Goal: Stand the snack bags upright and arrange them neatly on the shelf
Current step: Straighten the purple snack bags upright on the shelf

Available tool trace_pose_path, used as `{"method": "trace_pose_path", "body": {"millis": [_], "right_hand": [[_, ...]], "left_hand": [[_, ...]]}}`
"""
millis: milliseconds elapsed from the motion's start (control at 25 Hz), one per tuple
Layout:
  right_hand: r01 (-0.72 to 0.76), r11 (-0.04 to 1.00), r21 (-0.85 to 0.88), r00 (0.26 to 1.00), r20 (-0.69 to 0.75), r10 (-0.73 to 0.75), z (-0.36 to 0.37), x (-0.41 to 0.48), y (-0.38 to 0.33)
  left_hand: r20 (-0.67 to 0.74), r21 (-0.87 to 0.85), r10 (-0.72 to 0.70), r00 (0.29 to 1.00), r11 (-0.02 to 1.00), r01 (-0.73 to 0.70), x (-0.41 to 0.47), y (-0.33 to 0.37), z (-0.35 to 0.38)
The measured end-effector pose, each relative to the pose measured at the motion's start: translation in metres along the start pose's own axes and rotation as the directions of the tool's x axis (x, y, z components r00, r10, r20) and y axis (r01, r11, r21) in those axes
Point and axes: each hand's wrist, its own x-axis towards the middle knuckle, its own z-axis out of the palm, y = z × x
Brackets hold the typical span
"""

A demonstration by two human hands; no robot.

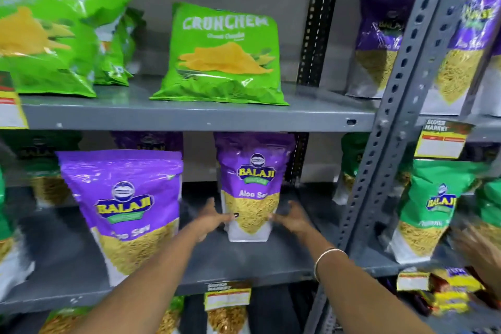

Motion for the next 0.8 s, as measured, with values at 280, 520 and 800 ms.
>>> {"method": "trace_pose_path", "body": {"millis": [280,520,800], "right_hand": [[0.111,0.982,0.155,0.964,0.223,-0.144,0.007,0.026,0.010],[0.087,0.978,0.191,0.931,0.333,-0.148,-0.015,-0.015,0.013],[0.108,0.984,0.140,0.944,0.296,-0.146,-0.029,-0.066,0.010]], "left_hand": [[-0.178,-0.162,0.021,0.984,0.985,-0.051,0.016,-0.005,0.028],[-0.155,-0.071,-0.010,0.988,0.997,-0.001,-0.020,-0.016,0.036],[-0.140,0.034,0.010,0.990,0.999,-0.006,-0.069,-0.006,0.045]]}}
